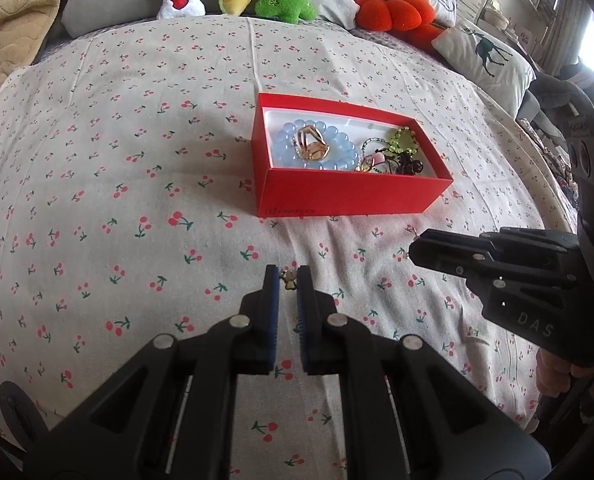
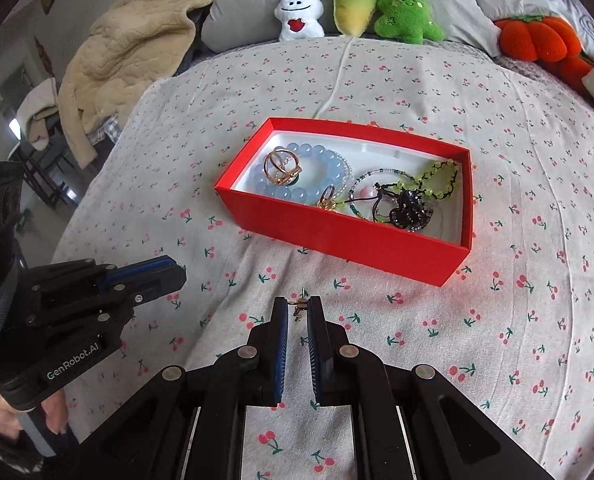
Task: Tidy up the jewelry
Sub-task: 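Carry both earrings into the red box and open both tools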
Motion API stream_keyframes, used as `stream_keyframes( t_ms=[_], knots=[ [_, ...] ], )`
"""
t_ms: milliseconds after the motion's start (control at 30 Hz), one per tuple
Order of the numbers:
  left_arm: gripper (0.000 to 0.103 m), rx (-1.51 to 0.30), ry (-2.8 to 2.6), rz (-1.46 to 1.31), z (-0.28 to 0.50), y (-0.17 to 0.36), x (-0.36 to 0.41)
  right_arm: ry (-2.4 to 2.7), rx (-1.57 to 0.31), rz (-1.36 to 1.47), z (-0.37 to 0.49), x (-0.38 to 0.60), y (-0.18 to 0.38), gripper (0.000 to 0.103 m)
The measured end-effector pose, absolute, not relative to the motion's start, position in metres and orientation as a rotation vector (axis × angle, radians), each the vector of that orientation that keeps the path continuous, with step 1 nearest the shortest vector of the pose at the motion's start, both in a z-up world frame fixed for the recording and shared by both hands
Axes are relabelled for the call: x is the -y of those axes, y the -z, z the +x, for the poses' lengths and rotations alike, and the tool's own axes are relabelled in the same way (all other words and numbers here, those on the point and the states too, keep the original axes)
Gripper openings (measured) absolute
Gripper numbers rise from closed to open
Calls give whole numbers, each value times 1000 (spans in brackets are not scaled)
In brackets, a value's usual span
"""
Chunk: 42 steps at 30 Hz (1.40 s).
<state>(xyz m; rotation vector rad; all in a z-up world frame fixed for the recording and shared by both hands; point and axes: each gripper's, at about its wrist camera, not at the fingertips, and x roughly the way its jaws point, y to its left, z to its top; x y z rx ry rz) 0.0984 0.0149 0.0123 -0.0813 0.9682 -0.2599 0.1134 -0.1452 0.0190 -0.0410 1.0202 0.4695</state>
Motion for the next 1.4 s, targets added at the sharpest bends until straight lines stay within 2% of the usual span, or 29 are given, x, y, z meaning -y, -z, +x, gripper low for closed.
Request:
stream_keyframes(
  t_ms=[400,867,900,933,1000,1100,1200,1333,1400],
  knots=[
    [10,-867,345,-71,134,-45,24,-448,-943,61,142,172,-52,10],
    [10,-860,319,-87,180,-27,43,-404,-960,135,172,200,-44,10],
    [16,-864,314,-83,180,-26,42,-404,-962,139,173,201,-44,10],
    [27,-867,310,-82,180,-26,42,-403,-964,142,175,201,-43,10],
    [39,-856,303,-87,176,-29,40,-402,-966,145,177,201,-43,10],
    [47,-851,305,-93,168,-36,36,-396,-970,149,181,200,-42,10],
    [67,-862,283,-55,156,-39,33,-383,-974,154,187,199,-39,10],
    [77,-882,223,-9,144,-35,23,-371,-981,165,195,197,-35,10],
    [79,-910,198,-16,142,-30,17,-365,-978,156,198,194,-34,10]
  ],
)
